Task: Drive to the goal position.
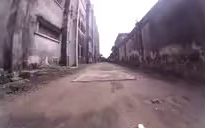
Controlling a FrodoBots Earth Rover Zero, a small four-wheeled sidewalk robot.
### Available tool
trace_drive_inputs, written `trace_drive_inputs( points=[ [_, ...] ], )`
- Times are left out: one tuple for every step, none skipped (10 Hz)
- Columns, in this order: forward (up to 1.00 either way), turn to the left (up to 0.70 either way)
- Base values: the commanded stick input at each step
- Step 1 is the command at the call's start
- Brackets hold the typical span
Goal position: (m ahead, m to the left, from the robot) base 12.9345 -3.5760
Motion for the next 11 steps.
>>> trace_drive_inputs(
  points=[
    [0.50, 0.00],
    [0.50, 0.00],
    [0.50, 0.00],
    [0.50, 0.00],
    [0.50, 0.00],
    [0.50, 0.00],
    [0.50, 0.00],
    [0.50, 0.00],
    [0.50, 0.00],
    [0.50, 0.00],
    [0.50, 0.00]
  ],
)
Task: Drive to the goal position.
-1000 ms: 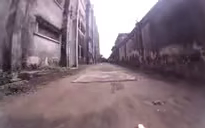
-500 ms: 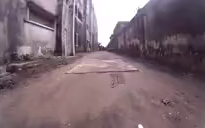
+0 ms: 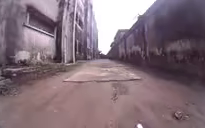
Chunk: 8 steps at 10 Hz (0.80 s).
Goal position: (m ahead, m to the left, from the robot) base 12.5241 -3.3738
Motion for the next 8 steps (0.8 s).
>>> trace_drive_inputs(
  points=[
    [0.50, 0.00],
    [0.50, 0.00],
    [0.50, 0.00],
    [0.50, 0.00],
    [0.50, 0.00],
    [0.50, 0.00],
    [0.50, 0.00],
    [0.50, 0.00]
  ],
)
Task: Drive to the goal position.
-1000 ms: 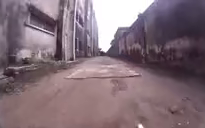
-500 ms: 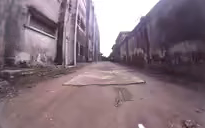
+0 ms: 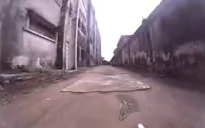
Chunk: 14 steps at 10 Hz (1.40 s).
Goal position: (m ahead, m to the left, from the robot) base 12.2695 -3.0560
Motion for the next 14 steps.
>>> trace_drive_inputs(
  points=[
    [0.50, 0.00],
    [0.50, 0.00],
    [0.50, 0.00],
    [0.50, 0.00],
    [0.50, 0.00],
    [0.50, 0.00],
    [0.50, 0.00],
    [0.50, 0.00],
    [0.50, 0.00],
    [0.50, 0.00],
    [0.50, 0.00],
    [0.50, 0.00],
    [0.50, 0.00],
    [0.50, 0.00]
  ],
)
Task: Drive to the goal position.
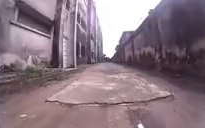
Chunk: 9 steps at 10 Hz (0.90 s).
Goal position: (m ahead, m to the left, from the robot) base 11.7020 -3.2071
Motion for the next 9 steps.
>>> trace_drive_inputs(
  points=[
    [0.50, 0.00],
    [0.50, 0.00],
    [0.50, 0.00],
    [0.50, 0.00],
    [0.50, 0.00],
    [0.50, 0.00],
    [0.50, 0.00],
    [0.50, 0.00],
    [0.50, 0.00]
  ],
)
